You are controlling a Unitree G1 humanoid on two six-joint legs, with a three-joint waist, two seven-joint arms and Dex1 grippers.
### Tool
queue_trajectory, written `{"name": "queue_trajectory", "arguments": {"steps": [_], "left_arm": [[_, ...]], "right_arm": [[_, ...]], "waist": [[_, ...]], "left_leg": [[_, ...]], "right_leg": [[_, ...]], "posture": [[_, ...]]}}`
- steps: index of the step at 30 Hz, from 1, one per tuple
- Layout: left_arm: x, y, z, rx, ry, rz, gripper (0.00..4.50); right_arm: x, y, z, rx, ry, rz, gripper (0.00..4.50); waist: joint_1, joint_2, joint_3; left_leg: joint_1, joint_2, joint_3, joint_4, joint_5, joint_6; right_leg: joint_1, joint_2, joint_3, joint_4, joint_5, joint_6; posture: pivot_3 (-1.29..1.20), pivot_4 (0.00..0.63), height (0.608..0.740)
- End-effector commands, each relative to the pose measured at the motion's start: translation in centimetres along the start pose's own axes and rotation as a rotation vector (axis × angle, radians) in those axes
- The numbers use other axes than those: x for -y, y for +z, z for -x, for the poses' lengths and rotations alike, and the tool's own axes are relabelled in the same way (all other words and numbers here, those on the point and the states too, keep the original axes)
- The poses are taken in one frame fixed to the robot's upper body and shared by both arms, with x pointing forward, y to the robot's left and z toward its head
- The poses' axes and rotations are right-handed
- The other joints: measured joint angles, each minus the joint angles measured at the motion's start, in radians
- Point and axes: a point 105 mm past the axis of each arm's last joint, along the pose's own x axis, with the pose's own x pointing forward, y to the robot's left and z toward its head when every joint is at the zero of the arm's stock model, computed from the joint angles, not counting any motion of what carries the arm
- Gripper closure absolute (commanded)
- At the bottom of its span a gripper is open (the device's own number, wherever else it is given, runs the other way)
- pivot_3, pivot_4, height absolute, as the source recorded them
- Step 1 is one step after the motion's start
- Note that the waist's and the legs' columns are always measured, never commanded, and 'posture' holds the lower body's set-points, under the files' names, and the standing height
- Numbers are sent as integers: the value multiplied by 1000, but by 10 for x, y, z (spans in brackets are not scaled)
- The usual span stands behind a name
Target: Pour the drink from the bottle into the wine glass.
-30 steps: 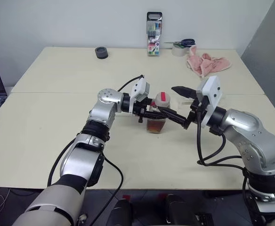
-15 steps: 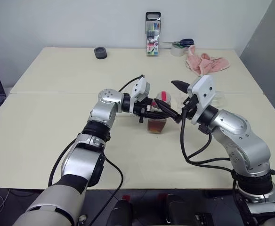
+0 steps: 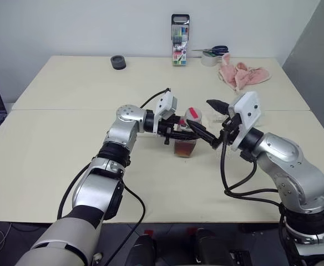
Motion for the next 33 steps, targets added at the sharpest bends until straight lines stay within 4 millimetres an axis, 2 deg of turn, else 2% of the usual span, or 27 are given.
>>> {"name": "queue_trajectory", "arguments": {"steps": [1,33], "left_arm": [[-2,12,3,25,3,-53,2812],[-3,7,6,12,13,-52,2821]], "right_arm": [[15,9,9,15,-78,27,210],[20,8,17,3,-90,30,210]], "waist": [[0,0,0],[0,0,0]], "left_leg": [[0,0,0,0,0,0],[0,0,0,0,0,0]], "right_leg": [[0,0,0,0,0,0],[0,0,0,0,0,0]], "posture": [[0,150,740],[0,150,740]]}}
